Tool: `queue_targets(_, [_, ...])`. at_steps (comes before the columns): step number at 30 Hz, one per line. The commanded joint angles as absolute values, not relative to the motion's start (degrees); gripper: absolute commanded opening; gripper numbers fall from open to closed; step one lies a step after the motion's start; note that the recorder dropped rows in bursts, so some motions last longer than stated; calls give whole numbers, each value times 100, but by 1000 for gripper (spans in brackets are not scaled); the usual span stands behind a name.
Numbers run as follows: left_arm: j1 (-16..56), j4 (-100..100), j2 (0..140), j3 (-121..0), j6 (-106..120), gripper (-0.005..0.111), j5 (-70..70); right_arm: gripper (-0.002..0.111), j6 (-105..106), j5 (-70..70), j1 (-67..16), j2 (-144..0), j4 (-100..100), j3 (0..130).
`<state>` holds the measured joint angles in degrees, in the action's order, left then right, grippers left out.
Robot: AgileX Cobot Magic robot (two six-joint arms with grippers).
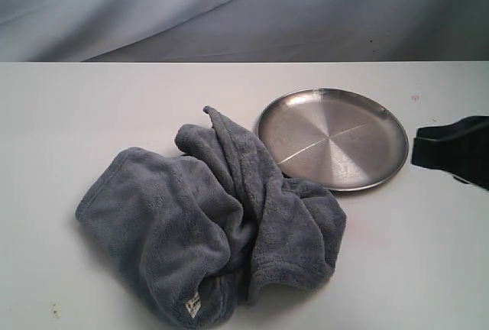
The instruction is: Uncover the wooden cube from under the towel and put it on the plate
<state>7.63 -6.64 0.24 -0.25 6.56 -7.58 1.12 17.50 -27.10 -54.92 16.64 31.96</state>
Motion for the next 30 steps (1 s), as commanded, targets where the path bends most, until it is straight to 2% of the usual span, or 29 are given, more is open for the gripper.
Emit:
queue_targets(1, [791,-674,0,0,641,0,-756,0,149,2151,-2815,-6251,1547,3742])
queue_targets(21, [791,-674,0,0,641,0,-756,0,0,4191,-2815,-9246,1493,6527])
queue_targets(30, [791,-674,0,0,641,0,-756,0,-935,4876,-3099,-10324,193,7812])
